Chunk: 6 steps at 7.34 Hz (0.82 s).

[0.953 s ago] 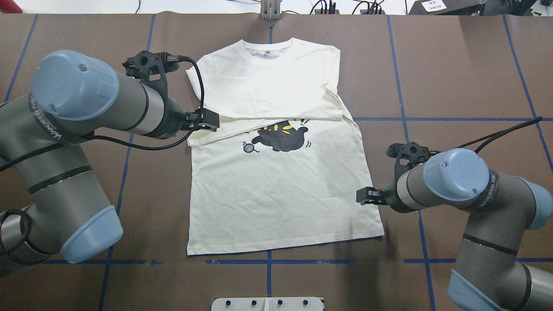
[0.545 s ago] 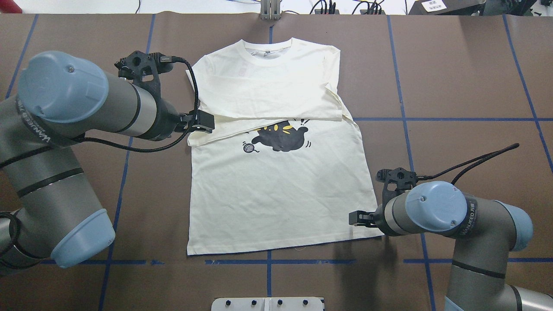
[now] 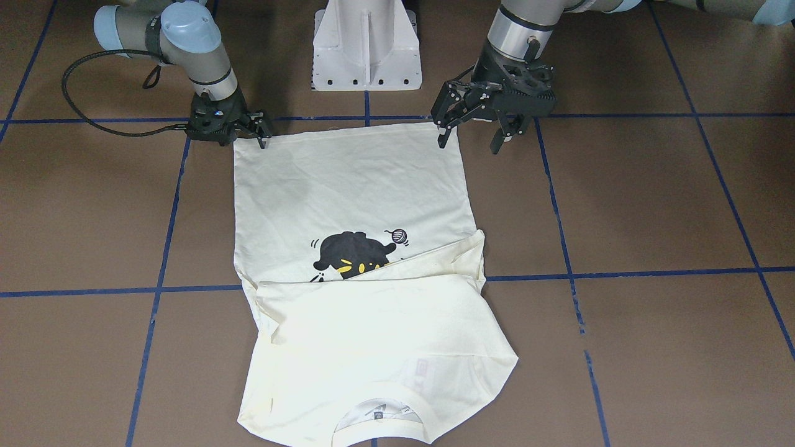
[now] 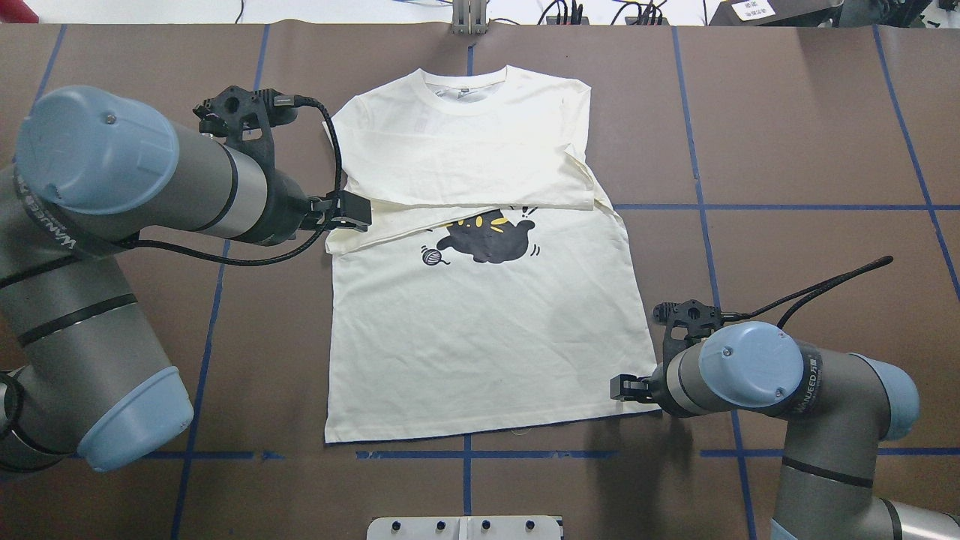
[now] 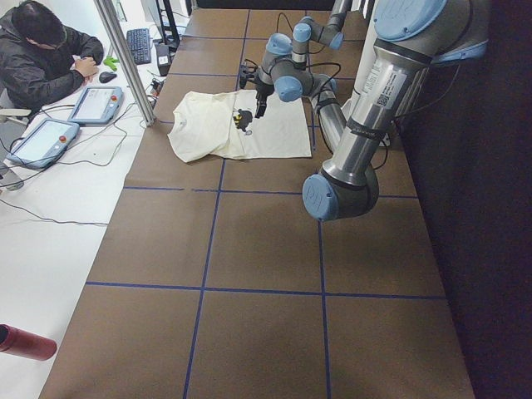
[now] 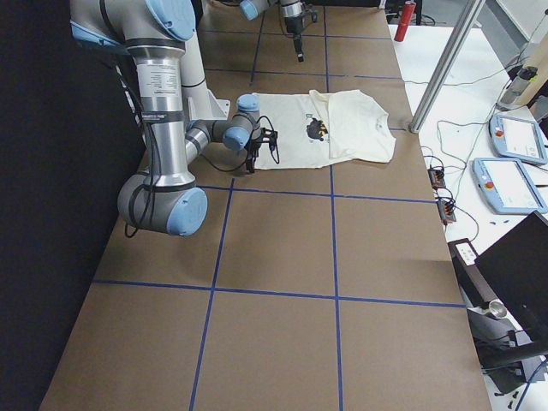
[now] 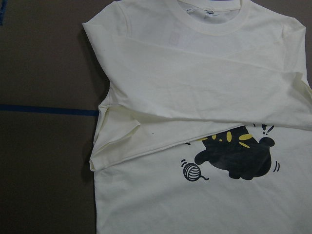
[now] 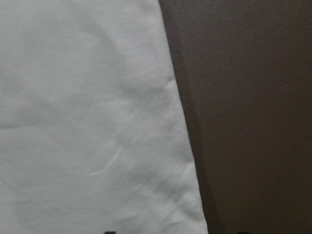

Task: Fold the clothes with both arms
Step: 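Move the left gripper down to the hem corner nearest the robot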

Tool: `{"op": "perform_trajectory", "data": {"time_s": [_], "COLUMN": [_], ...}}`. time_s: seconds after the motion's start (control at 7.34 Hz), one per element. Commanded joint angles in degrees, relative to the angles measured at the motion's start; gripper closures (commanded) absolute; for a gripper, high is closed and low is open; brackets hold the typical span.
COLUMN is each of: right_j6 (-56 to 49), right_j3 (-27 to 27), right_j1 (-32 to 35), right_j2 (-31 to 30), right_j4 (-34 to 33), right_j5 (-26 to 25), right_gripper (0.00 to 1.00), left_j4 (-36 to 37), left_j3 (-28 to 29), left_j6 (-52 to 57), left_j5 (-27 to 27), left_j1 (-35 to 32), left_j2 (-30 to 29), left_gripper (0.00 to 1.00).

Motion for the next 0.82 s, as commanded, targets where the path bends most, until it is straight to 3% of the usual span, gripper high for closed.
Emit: {"op": "perform_trajectory", "data": {"time_s": [0.0, 0.27, 0.68], "right_j6": [0.0, 0.0, 0.0], "right_j3": [0.3, 0.3, 1.3], "right_j1": [0.4, 0.4, 0.9], "right_j2": [0.0, -0.3, -0.4], "right_j4": [0.1, 0.1, 0.1], "right_j5": [2.8, 3.0, 3.2], "right_gripper": [0.50, 0.73, 0.76], "left_j4": [0.0, 0.0, 0.0], "left_j3": [0.0, 0.0, 0.0], "left_j6": [0.0, 0.0, -0.1], "left_j5": [0.0, 0.0, 0.0], "left_j1": [0.0, 0.0, 0.0], "left_j2": [0.1, 0.1, 0.1], "left_gripper": [0.00, 0.00, 0.00]}}
